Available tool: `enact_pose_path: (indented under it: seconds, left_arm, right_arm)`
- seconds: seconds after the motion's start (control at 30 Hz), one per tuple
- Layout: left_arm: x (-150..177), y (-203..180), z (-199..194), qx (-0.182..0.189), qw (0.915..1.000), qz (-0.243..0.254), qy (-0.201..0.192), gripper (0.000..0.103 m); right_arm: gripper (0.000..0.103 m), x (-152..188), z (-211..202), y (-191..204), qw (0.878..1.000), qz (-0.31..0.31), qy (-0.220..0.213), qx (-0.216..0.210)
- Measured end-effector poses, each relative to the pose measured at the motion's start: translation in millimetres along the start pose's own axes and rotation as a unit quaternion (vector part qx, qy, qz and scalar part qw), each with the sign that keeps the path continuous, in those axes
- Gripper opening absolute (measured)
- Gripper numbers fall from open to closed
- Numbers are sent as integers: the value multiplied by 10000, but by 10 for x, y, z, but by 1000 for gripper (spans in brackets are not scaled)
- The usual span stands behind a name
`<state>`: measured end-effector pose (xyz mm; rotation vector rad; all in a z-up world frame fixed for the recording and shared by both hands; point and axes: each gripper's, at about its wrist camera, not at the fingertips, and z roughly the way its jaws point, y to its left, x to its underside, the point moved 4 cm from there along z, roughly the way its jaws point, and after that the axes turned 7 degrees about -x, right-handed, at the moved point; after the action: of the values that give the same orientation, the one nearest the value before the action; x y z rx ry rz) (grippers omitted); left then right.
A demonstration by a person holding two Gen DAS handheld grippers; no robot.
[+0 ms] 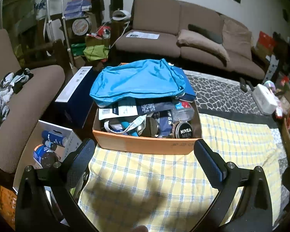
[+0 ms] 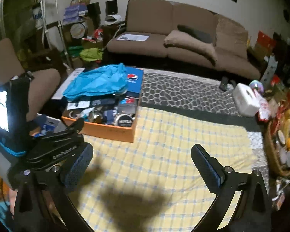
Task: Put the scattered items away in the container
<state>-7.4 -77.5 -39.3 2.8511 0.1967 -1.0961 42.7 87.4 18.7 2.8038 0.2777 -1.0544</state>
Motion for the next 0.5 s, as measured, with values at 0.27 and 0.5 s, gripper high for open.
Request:
enact_pose_path:
  seconds: [0.27, 0.5]
  left_arm:
    - [-5, 1, -24, -12, 10000, -19, -93, 102]
    - [13, -15, -12, -55, 10000, 35, -69, 102]
  right_arm:
    - [102, -21, -20, -13, 9999, 120, -44, -108]
    - [102, -13, -25, 4, 9998, 118, -41, -147]
